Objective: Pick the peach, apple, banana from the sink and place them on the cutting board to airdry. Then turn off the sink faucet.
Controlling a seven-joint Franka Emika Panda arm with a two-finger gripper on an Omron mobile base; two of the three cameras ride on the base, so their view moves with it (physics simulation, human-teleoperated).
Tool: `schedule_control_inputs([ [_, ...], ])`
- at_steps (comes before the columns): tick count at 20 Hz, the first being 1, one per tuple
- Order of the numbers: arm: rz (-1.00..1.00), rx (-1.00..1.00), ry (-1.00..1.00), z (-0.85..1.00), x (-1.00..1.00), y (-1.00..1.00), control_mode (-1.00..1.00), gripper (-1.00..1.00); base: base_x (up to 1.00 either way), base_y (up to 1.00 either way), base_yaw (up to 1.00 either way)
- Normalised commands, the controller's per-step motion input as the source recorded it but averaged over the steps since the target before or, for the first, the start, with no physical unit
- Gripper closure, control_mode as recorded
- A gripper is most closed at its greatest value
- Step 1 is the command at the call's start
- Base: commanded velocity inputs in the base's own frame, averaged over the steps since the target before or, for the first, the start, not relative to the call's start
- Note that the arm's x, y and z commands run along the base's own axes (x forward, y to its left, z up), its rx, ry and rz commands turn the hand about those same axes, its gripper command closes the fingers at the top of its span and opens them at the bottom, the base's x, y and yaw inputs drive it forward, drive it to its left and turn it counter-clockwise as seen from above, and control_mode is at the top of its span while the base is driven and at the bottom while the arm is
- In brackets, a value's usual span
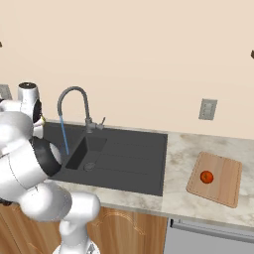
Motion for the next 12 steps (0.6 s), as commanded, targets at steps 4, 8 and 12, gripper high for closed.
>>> schedule_control_inputs([
  [4,0.16,0.0,-0.12,0.5,-0.62,-0.28,-1.0,1.0,0.0,0.0,0.0],
  [8,0.16,0.0,-0.13,0.47,-0.61,-0.43,-1.0,1.0,0.0,0.0,0.0],
  [12,0.15,0.0,-0.15,0.48,-0.67,-0.55,-1.0,1.0,0.0,0.0,0.0],
])
